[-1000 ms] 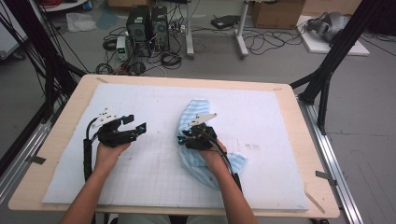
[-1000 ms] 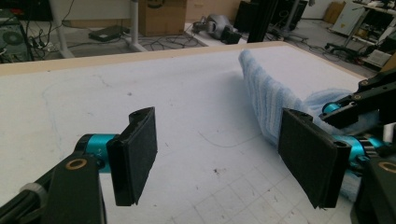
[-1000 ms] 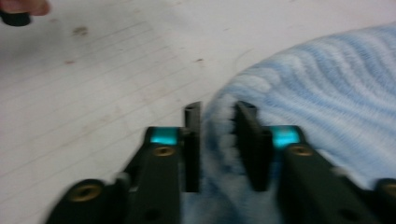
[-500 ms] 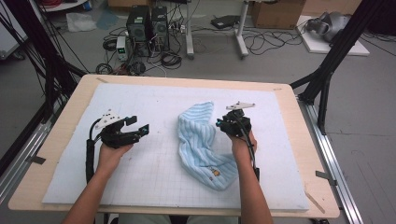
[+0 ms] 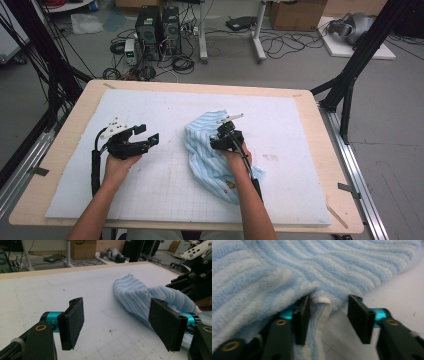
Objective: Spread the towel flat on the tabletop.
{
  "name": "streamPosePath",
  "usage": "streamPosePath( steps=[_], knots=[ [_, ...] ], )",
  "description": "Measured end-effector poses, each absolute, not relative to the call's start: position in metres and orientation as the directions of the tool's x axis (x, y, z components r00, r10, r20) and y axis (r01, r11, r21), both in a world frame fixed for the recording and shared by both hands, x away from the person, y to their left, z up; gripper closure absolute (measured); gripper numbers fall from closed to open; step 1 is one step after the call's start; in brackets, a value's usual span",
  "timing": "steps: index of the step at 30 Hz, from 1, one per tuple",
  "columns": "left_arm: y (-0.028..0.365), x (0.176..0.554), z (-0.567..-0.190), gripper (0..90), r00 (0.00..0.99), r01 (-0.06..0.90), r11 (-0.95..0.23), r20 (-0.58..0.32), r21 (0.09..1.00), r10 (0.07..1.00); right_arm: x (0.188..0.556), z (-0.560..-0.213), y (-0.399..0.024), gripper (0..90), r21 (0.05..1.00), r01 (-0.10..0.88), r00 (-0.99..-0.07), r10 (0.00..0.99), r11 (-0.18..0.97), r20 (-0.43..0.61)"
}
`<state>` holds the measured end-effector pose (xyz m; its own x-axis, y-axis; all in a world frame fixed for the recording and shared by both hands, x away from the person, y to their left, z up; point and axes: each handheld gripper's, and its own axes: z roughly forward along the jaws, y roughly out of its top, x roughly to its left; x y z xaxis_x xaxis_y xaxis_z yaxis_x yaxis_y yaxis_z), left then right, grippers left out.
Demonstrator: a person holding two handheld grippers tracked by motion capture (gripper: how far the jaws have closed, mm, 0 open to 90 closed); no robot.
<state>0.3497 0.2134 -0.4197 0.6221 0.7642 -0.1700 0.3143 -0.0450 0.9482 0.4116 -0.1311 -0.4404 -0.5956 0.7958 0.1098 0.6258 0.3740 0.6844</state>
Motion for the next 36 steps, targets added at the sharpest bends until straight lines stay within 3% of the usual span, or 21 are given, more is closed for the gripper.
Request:
streamPosePath(
  steps=[1, 2, 3, 5, 14, 19, 24, 31, 35, 36],
  knots=[
    [0.213, 0.350, -0.420, 29.2, 0.622, 0.314, -0.045, -0.170, 0.948, 0.764, 0.412, -0.440, -0.131, 63.8, 0.684, 0.626, -0.596, 0.796, 0.374, 0.110],
    [0.213, 0.350, -0.420, 29.2, 0.623, 0.317, -0.048, -0.170, 0.947, 0.764, 0.413, -0.439, -0.132, 83.4, 0.678, 0.626, -0.629, 0.763, 0.386, 0.146],
    [0.214, 0.350, -0.420, 29.2, 0.622, 0.318, -0.047, -0.171, 0.947, 0.764, 0.412, -0.436, -0.130, 84.6, 0.677, 0.601, -0.646, 0.757, 0.425, 0.099],
    [0.214, 0.350, -0.420, 29.2, 0.622, 0.319, -0.047, -0.172, 0.947, 0.764, 0.409, -0.428, -0.131, 85.1, 0.694, 0.558, -0.655, 0.755, 0.455, 0.032],
    [0.211, 0.349, -0.421, 29.2, 0.624, 0.321, -0.054, -0.168, 0.946, 0.764, 0.409, -0.394, -0.172, 85.3, 0.775, 0.484, -0.579, 0.813, 0.406, -0.065],
    [0.209, 0.349, -0.423, 29.2, 0.626, 0.325, -0.059, -0.168, 0.944, 0.761, 0.406, -0.377, -0.199, 85.3, 0.791, 0.472, -0.444, 0.880, 0.391, -0.170],
    [0.209, 0.350, -0.423, 29.2, 0.626, 0.326, -0.055, -0.172, 0.944, 0.761, 0.401, -0.377, -0.228, 84.9, 0.747, 0.540, -0.331, 0.914, 0.387, -0.235],
    [0.202, 0.349, -0.425, 29.9, 0.643, 0.330, -0.069, -0.171, 0.941, 0.746, 0.392, -0.383, -0.263, 84.0, 0.790, 0.562, -0.082, 0.967, 0.244, -0.240],
    [0.198, 0.349, -0.426, 30.6, 0.651, 0.331, -0.068, -0.176, 0.941, 0.738, 0.389, -0.388, -0.272, 83.6, 0.789, 0.570, -0.056, 0.969, 0.230, -0.242],
    [0.197, 0.349, -0.427, 30.6, 0.655, 0.333, -0.070, -0.177, 0.940, 0.735, 0.387, -0.392, -0.276, 79.6, 0.800, 0.558, -0.086, 0.974, 0.220, -0.208]
  ],
)
